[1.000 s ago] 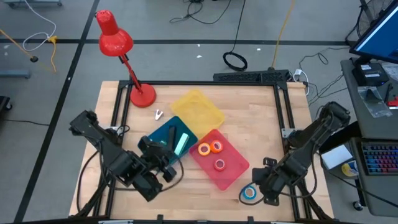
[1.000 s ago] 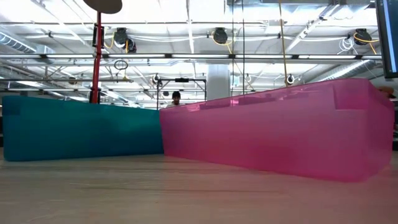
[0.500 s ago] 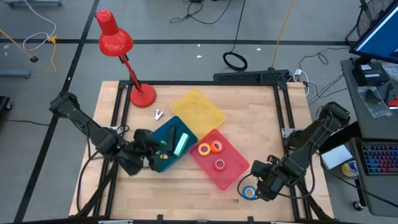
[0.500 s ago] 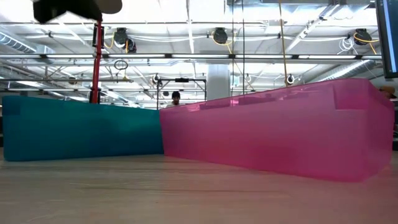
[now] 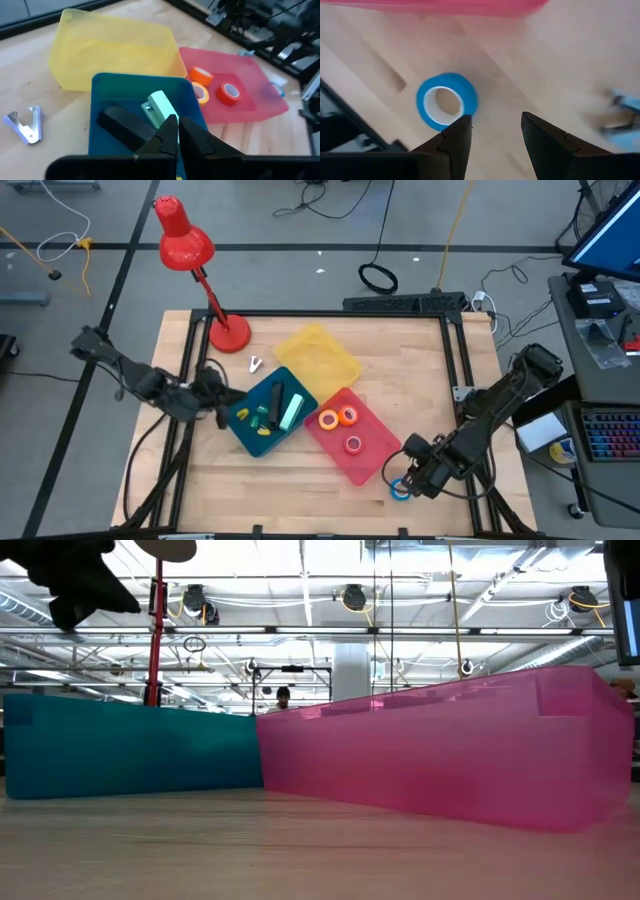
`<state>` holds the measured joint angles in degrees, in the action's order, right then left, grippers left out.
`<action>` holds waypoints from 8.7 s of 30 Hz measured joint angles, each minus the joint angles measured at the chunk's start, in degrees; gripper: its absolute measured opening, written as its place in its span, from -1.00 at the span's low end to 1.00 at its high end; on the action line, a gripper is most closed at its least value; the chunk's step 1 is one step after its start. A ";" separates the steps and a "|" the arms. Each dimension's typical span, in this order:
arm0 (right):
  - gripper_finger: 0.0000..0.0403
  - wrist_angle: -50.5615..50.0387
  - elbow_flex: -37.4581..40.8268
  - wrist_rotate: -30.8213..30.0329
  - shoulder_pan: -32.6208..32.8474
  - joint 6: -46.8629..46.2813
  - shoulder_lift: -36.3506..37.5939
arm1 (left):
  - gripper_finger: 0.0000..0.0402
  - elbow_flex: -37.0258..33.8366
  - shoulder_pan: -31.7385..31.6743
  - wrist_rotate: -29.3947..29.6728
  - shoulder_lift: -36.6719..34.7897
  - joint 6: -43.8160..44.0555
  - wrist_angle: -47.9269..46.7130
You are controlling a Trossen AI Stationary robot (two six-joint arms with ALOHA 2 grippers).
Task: Pick and place Stapler, Stapler remover, tape
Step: Put the blue tape into the red bin, then put the light blue staple remover into the yellow bin
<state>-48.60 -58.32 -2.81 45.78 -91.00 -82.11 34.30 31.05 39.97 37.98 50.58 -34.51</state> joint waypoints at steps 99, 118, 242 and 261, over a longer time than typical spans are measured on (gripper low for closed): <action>-0.79 6.91 -5.40 -1.24 -30.69 61.79 -11.97 | -0.84 -6.03 0.04 -5.42 -19.61 -0.60 -8.05; -0.26 7.38 -5.42 0.11 -30.67 61.48 -8.73 | -0.84 -6.03 0.04 -5.40 -19.61 -0.65 -8.10; -0.80 -16.07 -4.52 -11.79 -18.31 33.61 10.97 | -0.84 -6.01 0.04 -5.38 -19.61 2.95 -8.23; -0.80 34.18 -12.02 -7.90 -56.46 76.43 -1.19 | -0.84 -6.01 0.05 -4.78 -19.61 -2.26 -4.35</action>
<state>-14.42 -70.35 -10.71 -10.68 -14.56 -83.29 28.29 31.10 35.19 18.37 48.31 -38.86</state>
